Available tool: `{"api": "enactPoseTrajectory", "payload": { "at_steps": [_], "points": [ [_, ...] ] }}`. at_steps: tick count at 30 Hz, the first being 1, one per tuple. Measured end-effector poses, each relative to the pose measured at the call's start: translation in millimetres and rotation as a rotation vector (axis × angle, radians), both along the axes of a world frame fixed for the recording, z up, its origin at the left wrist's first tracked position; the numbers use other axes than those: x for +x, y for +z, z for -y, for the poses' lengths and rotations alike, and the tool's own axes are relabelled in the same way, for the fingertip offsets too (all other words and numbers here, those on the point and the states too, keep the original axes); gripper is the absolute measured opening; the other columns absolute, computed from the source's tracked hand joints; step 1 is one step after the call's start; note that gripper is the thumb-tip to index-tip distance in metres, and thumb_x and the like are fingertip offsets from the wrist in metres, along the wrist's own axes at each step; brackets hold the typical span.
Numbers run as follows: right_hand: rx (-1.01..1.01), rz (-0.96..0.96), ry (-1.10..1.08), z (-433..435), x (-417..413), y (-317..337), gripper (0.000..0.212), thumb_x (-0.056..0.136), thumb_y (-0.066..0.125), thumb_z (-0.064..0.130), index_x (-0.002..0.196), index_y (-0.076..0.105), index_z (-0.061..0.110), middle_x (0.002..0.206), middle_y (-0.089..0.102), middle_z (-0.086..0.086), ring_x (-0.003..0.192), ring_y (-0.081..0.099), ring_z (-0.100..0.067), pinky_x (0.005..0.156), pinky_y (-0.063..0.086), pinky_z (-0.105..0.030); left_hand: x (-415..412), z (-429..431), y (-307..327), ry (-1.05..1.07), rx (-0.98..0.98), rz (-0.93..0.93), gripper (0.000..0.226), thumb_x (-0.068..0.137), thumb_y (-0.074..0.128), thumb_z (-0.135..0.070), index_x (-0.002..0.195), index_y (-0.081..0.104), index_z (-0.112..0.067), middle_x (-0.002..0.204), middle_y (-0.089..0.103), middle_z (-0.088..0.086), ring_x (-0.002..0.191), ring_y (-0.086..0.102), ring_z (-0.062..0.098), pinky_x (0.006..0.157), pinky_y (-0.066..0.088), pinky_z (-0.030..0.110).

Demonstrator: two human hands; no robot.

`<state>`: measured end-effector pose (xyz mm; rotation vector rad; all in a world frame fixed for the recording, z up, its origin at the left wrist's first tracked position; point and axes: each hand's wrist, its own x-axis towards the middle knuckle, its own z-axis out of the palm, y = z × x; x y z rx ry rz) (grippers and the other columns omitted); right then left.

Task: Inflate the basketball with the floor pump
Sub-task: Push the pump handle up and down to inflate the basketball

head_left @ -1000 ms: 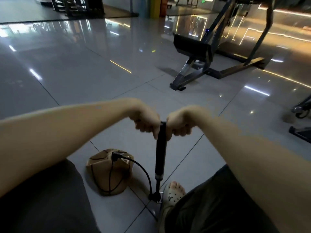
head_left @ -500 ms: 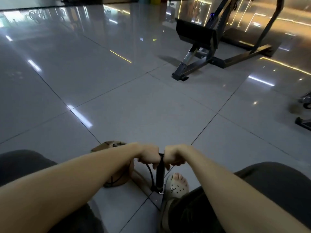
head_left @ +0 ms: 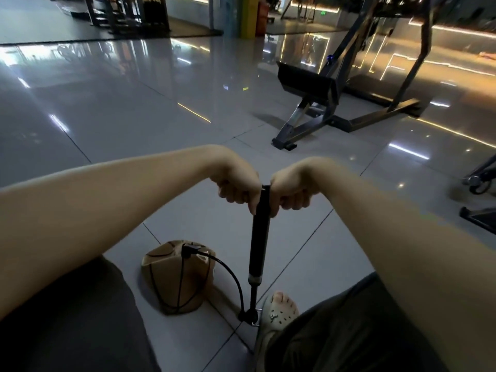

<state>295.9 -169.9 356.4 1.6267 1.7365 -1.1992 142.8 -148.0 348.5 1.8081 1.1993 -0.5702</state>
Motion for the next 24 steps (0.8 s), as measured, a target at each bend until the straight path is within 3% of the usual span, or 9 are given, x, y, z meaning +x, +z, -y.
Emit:
{"api": "enactPoseTrajectory", "payload": {
  "at_steps": [2,4,5,8,13,17,20,22,24],
  "points": [
    [-0.02,0.056,0.021,1.6,-0.3,-35.8,0.029,0.086,0.067,0.008,0.068,0.045,0.017,0.058,0.027,0.0,0.05,0.02,-0.017,0.051,0.016,-0.028,4.6,4.6,-31.8,-0.009,0.003,-0.055,0.022,0.087,0.072,-0.014,0.072,0.056,-0.016,0.057,0.038,-0.002,0.049,0.03,0.015,0.049,0.022,0.029],
    [-0.018,0.099,0.059,12.3,-4.6,-82.4,0.011,0.086,0.068,0.011,0.084,0.057,0.01,0.062,0.036,-0.003,0.051,0.029,-0.018,0.051,0.024,-0.03,8.8,15.0,-79.4,-0.03,-0.024,-0.089,0.019,0.086,0.071,-0.012,0.072,0.059,-0.012,0.056,0.042,0.0,0.048,0.033,0.016,0.048,0.026,0.028],
    [-0.001,0.116,0.076,19.0,-6.6,-103.7,0.011,0.086,0.069,0.013,0.091,0.06,0.007,0.066,0.041,-0.005,0.054,0.035,-0.019,0.052,0.031,-0.031,10.1,21.0,-102.8,-0.045,-0.026,-0.101,0.019,0.085,0.071,-0.011,0.072,0.059,-0.011,0.056,0.043,0.001,0.047,0.034,0.017,0.048,0.027,0.028],
    [0.029,0.126,0.098,38.6,-9.2,-154.0,0.015,0.088,0.069,0.013,0.08,0.059,0.006,0.069,0.051,-0.008,0.057,0.047,-0.021,0.054,0.042,-0.031,12.9,41.3,-159.7,-0.064,0.034,-0.1,0.022,0.084,0.073,-0.012,0.067,0.059,-0.011,0.057,0.047,0.005,0.046,0.039,0.021,0.049,0.034,0.028],
    [0.055,0.103,0.059,63.6,-7.0,-177.4,0.024,0.09,0.067,0.01,0.07,0.053,0.012,0.065,0.049,-0.006,0.053,0.044,-0.017,0.048,0.039,-0.028,17.1,61.3,-191.6,-0.075,0.094,-0.099,0.017,0.081,0.075,-0.018,0.069,0.065,-0.011,0.068,0.057,0.014,0.059,0.05,0.029,0.058,0.041,0.032],
    [0.021,0.135,0.068,65.6,-9.5,-148.1,0.017,0.091,0.068,0.019,0.082,0.06,0.008,0.071,0.051,-0.006,0.056,0.044,-0.019,0.051,0.04,-0.028,18.6,60.9,-162.3,-0.1,0.089,-0.147,0.015,0.082,0.077,-0.018,0.079,0.065,-0.009,0.072,0.055,0.012,0.055,0.048,0.026,0.048,0.04,0.027],
    [0.009,0.111,0.044,40.1,-3.4,-95.9,0.019,0.089,0.07,0.022,0.096,0.064,0.006,0.066,0.043,-0.005,0.051,0.036,-0.019,0.049,0.031,-0.027,14.3,39.7,-98.5,-0.077,0.032,-0.095,0.022,0.087,0.075,-0.017,0.072,0.059,-0.011,0.058,0.046,0.004,0.047,0.038,0.018,0.046,0.03,0.026],
    [-0.001,0.049,0.005,20.5,1.4,-44.7,0.015,0.089,0.068,0.015,0.081,0.055,0.013,0.059,0.032,-0.002,0.047,0.026,-0.017,0.048,0.021,-0.025,10.5,20.8,-42.3,-0.034,0.013,-0.028,0.026,0.089,0.073,-0.015,0.069,0.056,-0.014,0.053,0.041,-0.001,0.046,0.033,0.015,0.048,0.024,0.028],
    [-0.005,0.009,-0.013,3.5,4.6,-3.9,0.031,0.089,0.065,0.012,0.068,0.043,0.019,0.058,0.025,0.001,0.049,0.018,-0.015,0.05,0.015,-0.027,7.2,4.7,0.1,-0.012,-0.005,0.006,0.026,0.09,0.07,-0.013,0.07,0.053,-0.017,0.056,0.036,-0.003,0.049,0.028,0.015,0.05,0.019,0.028]
  ]
}}
